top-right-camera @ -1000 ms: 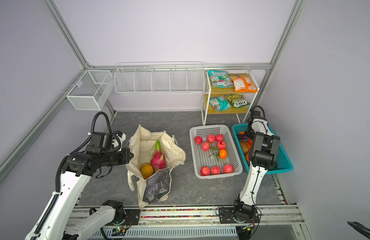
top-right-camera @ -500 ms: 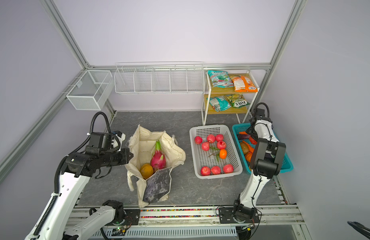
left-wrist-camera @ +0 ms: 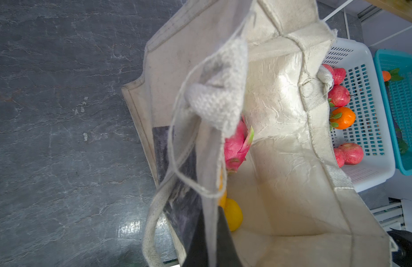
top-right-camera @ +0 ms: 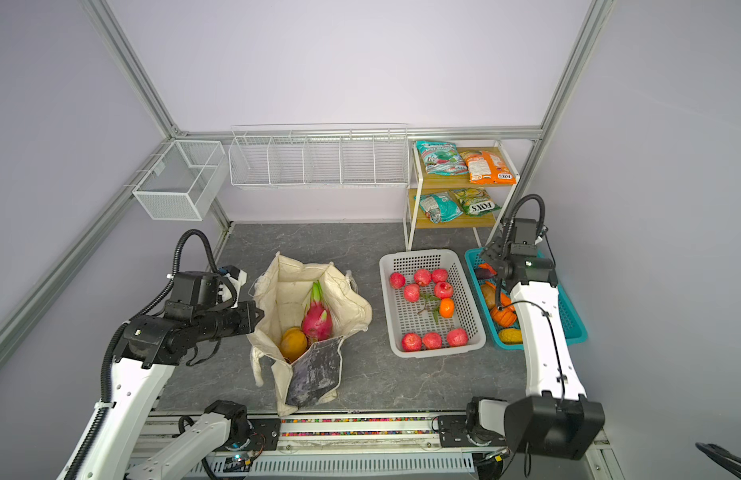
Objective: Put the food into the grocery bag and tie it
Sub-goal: 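Lift the red tomato with the right gripper and carry it over the tote, then lower the red tomato into the tote and open the right gripper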
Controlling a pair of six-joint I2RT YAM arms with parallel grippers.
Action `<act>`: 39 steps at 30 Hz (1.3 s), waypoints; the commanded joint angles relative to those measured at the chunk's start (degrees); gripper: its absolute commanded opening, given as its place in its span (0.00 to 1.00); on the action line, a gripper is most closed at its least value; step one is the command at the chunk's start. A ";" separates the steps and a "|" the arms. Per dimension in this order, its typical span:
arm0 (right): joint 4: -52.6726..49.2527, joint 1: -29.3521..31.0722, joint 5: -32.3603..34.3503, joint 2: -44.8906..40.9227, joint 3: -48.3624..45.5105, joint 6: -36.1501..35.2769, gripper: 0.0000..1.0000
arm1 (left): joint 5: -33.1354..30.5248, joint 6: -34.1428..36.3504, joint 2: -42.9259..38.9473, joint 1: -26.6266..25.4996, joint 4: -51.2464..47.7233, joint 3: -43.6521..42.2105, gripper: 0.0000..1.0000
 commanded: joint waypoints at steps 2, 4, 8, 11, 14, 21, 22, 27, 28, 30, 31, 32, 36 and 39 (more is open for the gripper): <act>-1.23 8.96 -0.23 -5.15 -1.98 -0.22 0.67 | -0.98 -0.33 -2.06 0.35 0.91 -1.35 0.00; -1.19 15.52 -0.75 -7.58 -2.32 0.25 0.67 | -1.39 0.02 -2.46 0.35 0.80 -1.57 0.00; -0.01 26.22 -2.94 -10.06 -2.94 2.44 0.67 | -1.85 0.29 -3.11 0.35 0.71 -1.75 0.00; 1.80 34.86 -2.85 -9.52 -3.14 3.47 0.66 | -2.79 0.47 -3.08 0.35 0.37 -1.54 0.00; 4.27 43.91 -2.67 -6.49 -2.57 3.59 0.66 | -3.91 0.48 -3.58 0.35 -0.25 -1.45 0.00; 12.20 58.87 -3.14 5.20 1.50 2.08 0.67 | -5.36 -1.22 -4.82 0.35 -1.82 -1.79 0.00; 12.38 60.40 -3.35 7.36 2.86 1.80 0.67 | -5.45 -1.74 -5.02 0.35 -2.04 -1.91 0.00; 14.68 64.81 -5.76 16.02 8.08 1.25 0.67 | -7.47 -3.69 -5.79 0.35 -3.57 -2.11 0.00; 14.94 65.49 -6.24 17.59 9.01 1.27 0.67 | -8.05 -4.07 -5.83 0.35 -3.91 -2.10 0.00; 15.47 66.45 -7.47 20.40 10.41 1.52 0.67 | -8.77 -4.82 -6.01 0.35 -4.36 -2.15 0.00; 15.79 66.97 -8.11 21.88 11.12 1.61 0.67 | -9.17 -5.27 -6.14 0.35 -4.47 -2.19 0.00; 15.98 67.46 -8.62 23.35 11.89 1.75 0.67 | -9.63 -5.71 -6.14 0.35 -4.62 -2.32 0.00; 16.06 69.08 -10.16 28.09 14.21 2.13 0.67 | -11.82 -7.40 -6.15 0.35 -5.09 -2.58 0.00; 15.89 70.02 -11.53 30.86 15.36 2.45 0.67 | -12.59 -9.07 -6.11 0.35 -4.87 -3.02 0.00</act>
